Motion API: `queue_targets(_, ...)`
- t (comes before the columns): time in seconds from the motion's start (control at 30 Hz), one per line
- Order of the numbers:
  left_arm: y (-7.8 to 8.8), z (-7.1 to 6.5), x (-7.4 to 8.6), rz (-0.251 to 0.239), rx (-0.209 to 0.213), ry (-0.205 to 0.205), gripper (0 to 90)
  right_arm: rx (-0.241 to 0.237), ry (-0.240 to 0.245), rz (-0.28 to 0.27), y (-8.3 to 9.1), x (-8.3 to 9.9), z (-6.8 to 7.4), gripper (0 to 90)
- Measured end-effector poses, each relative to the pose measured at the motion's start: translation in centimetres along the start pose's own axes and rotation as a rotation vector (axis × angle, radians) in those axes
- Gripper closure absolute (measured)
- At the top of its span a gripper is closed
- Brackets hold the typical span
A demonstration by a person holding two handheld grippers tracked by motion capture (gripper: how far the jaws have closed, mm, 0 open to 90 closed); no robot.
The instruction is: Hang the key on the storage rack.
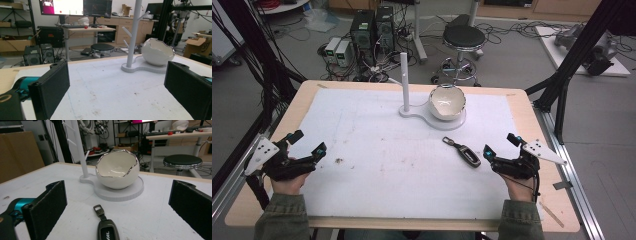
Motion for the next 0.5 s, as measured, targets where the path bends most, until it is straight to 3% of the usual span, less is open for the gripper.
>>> queue_targets(0.5,-0.24,-0.17,0.22,0.004,0.003,0.005,6.6,-0.004,0.006,0.008,0.14,0.05,0.25,0.6)
Point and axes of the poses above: each handheld gripper's, and its own axes: y roughly backward along the jaws, x roughly out of its underside, z roughly to its left, the point moved 9 cm from there along -y, roughly forward along the jaws, and after that the axes turned 4 degrees about -x, right-handed, at the moved point
